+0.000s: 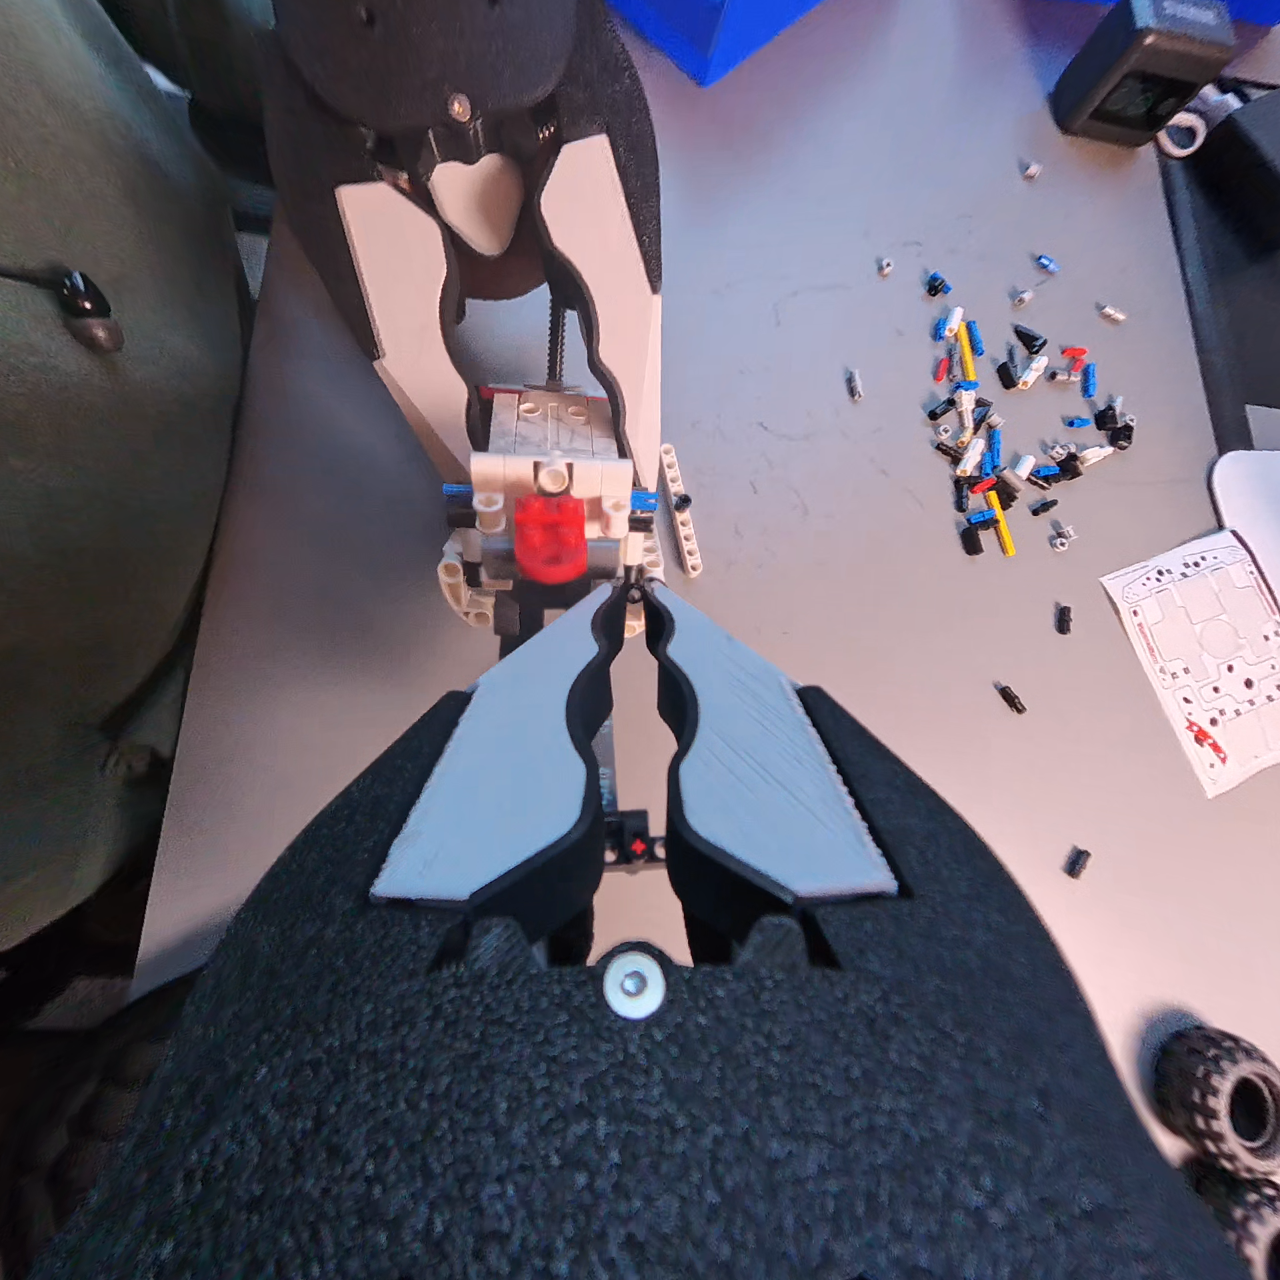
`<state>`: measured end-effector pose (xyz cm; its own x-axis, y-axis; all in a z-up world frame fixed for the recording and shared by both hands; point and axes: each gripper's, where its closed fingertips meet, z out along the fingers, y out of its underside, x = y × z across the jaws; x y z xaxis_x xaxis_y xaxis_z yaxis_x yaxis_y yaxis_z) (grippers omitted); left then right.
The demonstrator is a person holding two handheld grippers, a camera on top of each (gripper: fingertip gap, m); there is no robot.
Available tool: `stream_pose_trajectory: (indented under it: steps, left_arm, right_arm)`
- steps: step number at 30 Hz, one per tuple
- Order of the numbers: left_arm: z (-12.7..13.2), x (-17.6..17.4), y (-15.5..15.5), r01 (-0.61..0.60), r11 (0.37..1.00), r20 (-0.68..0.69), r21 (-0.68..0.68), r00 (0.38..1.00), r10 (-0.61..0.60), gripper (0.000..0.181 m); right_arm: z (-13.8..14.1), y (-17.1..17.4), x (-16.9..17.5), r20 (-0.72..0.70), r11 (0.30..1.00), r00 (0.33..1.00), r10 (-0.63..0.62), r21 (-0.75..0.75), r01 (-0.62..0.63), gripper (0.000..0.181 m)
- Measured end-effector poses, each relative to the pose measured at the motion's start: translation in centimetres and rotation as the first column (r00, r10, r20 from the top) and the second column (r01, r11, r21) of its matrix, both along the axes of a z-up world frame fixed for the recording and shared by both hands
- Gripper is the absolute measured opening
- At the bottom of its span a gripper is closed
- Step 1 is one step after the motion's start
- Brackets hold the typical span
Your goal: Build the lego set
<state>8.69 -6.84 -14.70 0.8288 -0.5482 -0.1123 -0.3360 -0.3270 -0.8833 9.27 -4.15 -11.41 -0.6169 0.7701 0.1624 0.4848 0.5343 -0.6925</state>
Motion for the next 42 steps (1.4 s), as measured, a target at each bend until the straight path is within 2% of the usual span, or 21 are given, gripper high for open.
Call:
stream_pose_trajectory:
  steps: [7,12,18,23,27,30,32,34,37,39,42]
  left_arm:
    - [-0.4,-0.7,0.0,-0.031,0.997,-0.134,-0.075,0.991,0.020,0.048]
    - [-0.9,-1.7,0.4,-0.078,0.986,-0.240,-0.150,0.970,0.040,0.048]
    - [-1.6,-2.0,1.2,-0.127,0.964,-0.321,-0.233,0.946,0.047,0.049]
    - [-2.1,-1.5,1.3,-0.132,0.948,-0.360,-0.288,0.933,0.020,0.051]
    - [0.2,-0.1,0.4,-0.034,0.940,-0.169,-0.340,0.985,-0.025,0.060]
    - [4.3,1.1,-0.3,0.101,0.942,0.130,-0.319,0.990,-0.061,0.058]
    - [6.9,0.7,0.5,0.138,0.955,0.295,-0.264,0.954,-0.056,0.053]
    - [8.3,-0.3,1.8,0.168,0.953,0.426,-0.252,0.903,-0.047,0.053]
    - [10.3,0.3,2.5,0.357,0.905,0.660,-0.230,0.741,-0.125,0.047]
    - [10.8,0.7,2.8,0.437,0.876,0.727,-0.205,0.667,-0.163,0.042]
    - [11.0,1.4,2.3,0.502,0.850,0.742,-0.158,0.629,-0.233,0.035]
  right_arm:
    - [-0.9,1.3,-0.1,-0.133,0.982,0.986,-0.097,-0.177,0.072,0.004]
    - [-1.3,2.5,-0.9,-0.199,0.935,0.968,-0.155,-0.346,0.079,0.004]
    - [-2.3,3.7,-1.7,-0.210,0.884,0.961,-0.178,-0.464,0.063,0.005]
    - [-2.4,4.2,-1.3,-0.250,0.871,0.950,-0.187,-0.489,0.042,0.004]
    - [-1.2,4.3,-0.7,-0.310,0.861,0.931,-0.192,-0.508,0.009,0.004]
    - [0.7,4.1,-0.2,-0.374,0.865,0.908,-0.191,-0.501,-0.025,0.004]
    - [3.0,3.3,0.3,-0.443,0.855,0.879,-0.177,-0.511,-0.085,0.004]
    - [5.6,2.3,0.5,-0.524,0.857,0.836,-0.163,-0.495,-0.143,0.004]
    - [8.3,1.1,0.3,-0.610,0.889,0.781,-0.131,-0.421,-0.180,0.004]
    - [9.3,0.4,0.2,-0.639,0.899,0.761,-0.110,-0.390,-0.197,0.005]
    - [9.6,-0.2,-0.2,-0.644,0.906,0.759,-0.093,-0.372,-0.204,0.004]
